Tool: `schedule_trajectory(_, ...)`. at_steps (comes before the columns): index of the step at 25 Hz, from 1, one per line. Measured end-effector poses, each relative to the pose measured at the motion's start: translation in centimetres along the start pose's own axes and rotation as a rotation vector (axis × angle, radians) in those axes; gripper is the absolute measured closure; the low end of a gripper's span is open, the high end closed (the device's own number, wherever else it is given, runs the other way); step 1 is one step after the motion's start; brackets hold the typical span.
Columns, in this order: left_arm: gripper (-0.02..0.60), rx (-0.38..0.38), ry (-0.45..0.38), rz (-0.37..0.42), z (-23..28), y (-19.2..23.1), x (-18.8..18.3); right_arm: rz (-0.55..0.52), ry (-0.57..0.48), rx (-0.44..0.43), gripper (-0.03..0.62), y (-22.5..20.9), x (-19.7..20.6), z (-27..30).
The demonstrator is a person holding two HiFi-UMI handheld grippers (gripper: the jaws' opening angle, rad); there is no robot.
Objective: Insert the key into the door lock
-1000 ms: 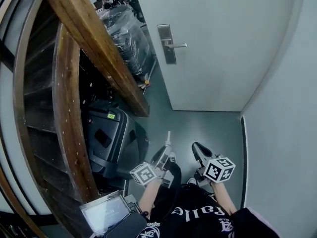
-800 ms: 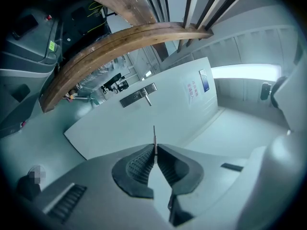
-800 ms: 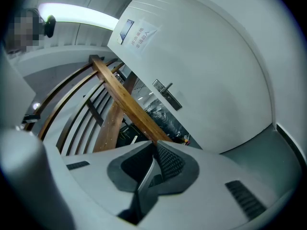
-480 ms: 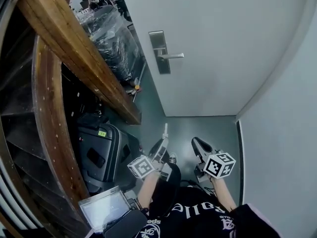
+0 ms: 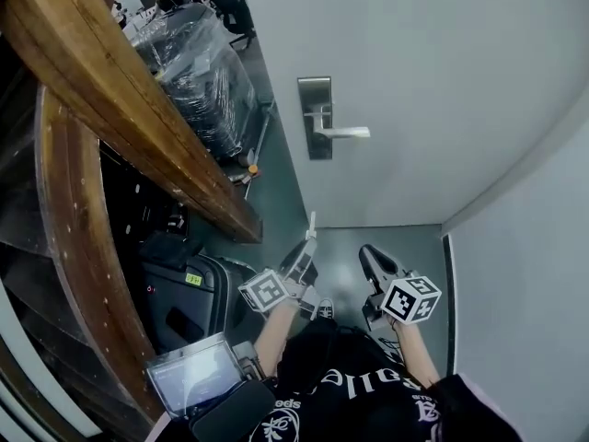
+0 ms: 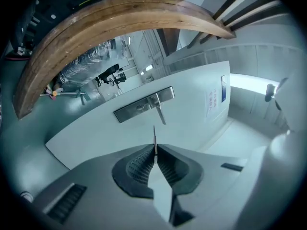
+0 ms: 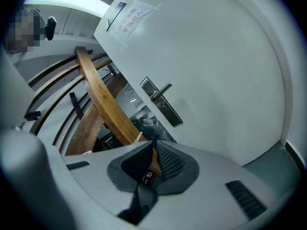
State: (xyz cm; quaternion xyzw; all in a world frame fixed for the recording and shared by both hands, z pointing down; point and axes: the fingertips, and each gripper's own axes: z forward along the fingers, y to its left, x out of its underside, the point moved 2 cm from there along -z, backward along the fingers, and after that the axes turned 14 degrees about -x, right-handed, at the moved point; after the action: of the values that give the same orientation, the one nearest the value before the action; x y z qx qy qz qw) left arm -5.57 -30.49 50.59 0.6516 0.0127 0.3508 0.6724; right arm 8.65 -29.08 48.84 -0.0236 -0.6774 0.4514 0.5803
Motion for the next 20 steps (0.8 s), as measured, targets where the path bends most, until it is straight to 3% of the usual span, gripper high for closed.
schedule_trajectory(4,0.557,0.004,0.025,-0.071,3.1,0.9,-2.5,0.005,-0.013,0.033,0.556,-1.4,-0.6,1.8)
schedule_trajectory(8,0.557,0.081,0.034,-0.192,6.2,0.5,-4.5,0.004,-0.002,0.051,0.556,-2.0,-0.7,2.9)
schedule_trajectory(13,0.557,0.13,0.038,-0.26,9.7,0.4,-7.0,-0.012,0.01,0.056,0.556,-2.4,-1.8,4.1)
schedule_trajectory(17,0.557,0.139,0.035,-0.275,12.0,0.7,-7.9,-0.023,0.024,0.056,0.556,-2.9,-2.3,4.3)
schedule_trajectory(20,0.557,0.138,0.041,-0.234,13.6,0.8,-8.2,-0.022,0.022,0.062,0.556,-3.4,-2.6,4.4)
